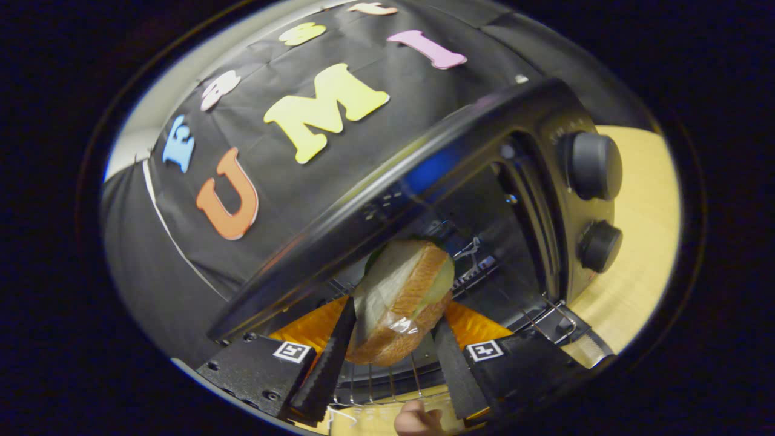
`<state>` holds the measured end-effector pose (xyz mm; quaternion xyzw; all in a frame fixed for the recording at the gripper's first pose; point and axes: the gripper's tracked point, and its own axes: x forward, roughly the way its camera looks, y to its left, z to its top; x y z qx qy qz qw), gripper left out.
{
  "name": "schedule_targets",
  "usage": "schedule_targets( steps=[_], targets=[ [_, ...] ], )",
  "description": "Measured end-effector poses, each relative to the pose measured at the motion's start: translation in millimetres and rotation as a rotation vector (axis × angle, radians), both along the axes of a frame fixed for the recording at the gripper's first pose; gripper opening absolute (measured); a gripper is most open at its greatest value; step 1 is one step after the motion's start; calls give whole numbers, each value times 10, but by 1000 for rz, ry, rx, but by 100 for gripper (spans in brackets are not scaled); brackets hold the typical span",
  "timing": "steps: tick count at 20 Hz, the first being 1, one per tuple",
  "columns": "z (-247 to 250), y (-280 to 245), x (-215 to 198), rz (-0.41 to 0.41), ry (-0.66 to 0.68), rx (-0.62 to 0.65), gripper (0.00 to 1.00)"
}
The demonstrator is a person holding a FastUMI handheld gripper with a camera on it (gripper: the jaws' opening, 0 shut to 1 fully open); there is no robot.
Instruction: Open the toaster oven, put the food inside, and close the toaster oven door.
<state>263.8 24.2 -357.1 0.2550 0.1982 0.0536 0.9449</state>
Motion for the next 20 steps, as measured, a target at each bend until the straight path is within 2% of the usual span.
schedule_targets(
  steps=[2,9,14,17,20],
  targets=[
    [4,-31,16,-5,19,-119,87],
    [238,74,-75,104,11,-492,89],
    [269,29,-271,143,85,-458,89],
    [263,12,-355,165,135,-386,90],
    [234,-82,-374,174,164,-411,91]
  ],
)
